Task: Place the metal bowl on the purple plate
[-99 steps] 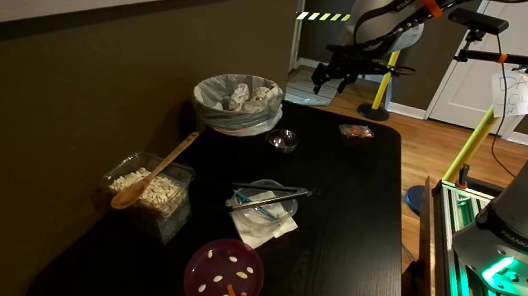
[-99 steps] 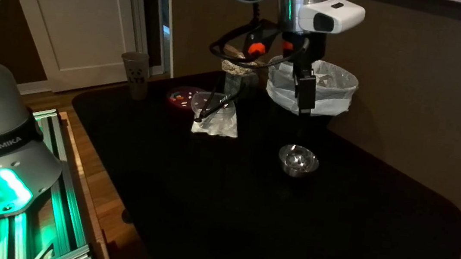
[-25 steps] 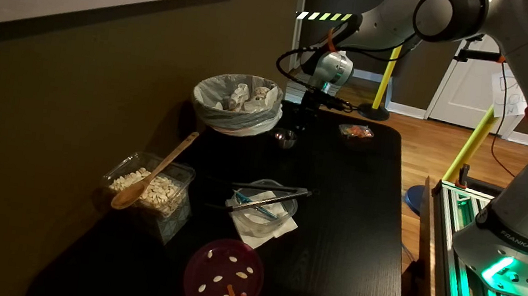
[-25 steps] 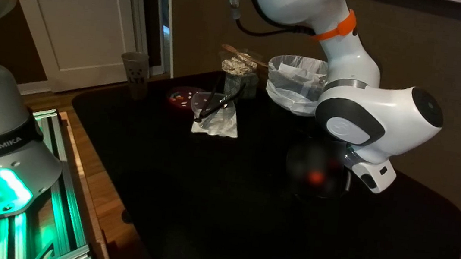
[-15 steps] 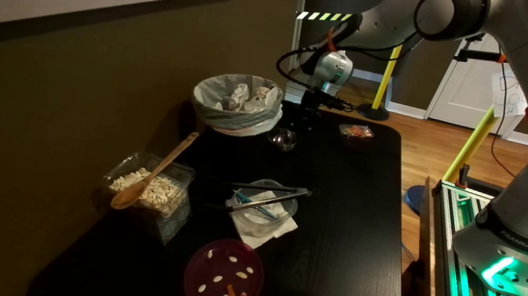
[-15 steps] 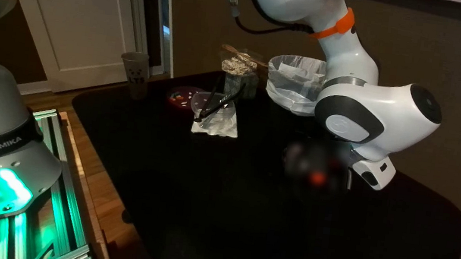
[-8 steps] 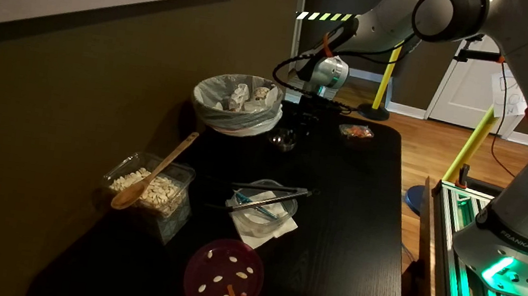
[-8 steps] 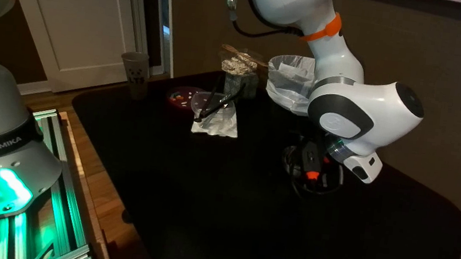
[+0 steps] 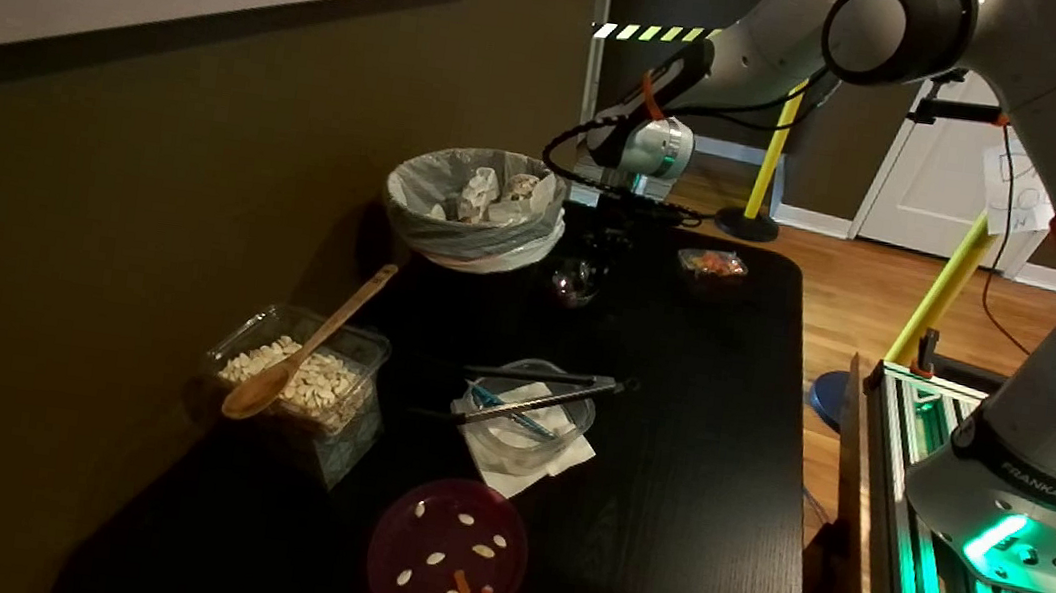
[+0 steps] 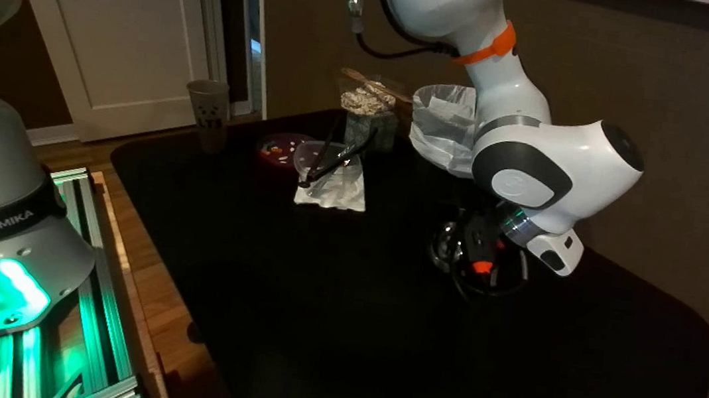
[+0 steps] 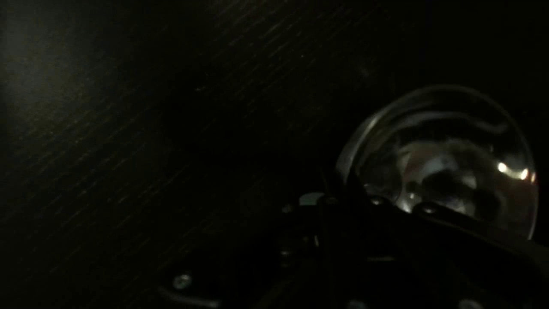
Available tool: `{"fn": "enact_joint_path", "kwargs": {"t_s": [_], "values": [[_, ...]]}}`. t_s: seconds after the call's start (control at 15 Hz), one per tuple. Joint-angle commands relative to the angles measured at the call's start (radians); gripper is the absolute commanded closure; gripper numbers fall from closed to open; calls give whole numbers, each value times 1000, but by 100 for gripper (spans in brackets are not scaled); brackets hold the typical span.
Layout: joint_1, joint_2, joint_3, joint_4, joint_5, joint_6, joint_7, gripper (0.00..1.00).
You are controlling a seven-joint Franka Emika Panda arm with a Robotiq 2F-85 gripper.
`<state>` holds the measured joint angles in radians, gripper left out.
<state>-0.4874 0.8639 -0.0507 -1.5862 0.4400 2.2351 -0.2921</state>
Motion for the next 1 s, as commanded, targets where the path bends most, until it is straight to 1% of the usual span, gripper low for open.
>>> {"fn": "enact_joint_path", "kwargs": {"t_s": [0.0, 0.13, 0.33, 0.47, 0.53, 0.73, 0.93], "values": [[19, -30, -28, -38, -51, 10, 37, 100], [32, -59, -58, -73, -76, 39, 78, 99], [31, -154, -107, -174, -158, 6, 49, 99], [28, -259, -125, -296, -197, 32, 10, 99], [27, -303, -133, -340, -209, 35, -3, 99], [21, -448, -136, -486, -228, -39, -57, 99], [62, -572, -131, -640, -234, -71, -78, 99]]}}
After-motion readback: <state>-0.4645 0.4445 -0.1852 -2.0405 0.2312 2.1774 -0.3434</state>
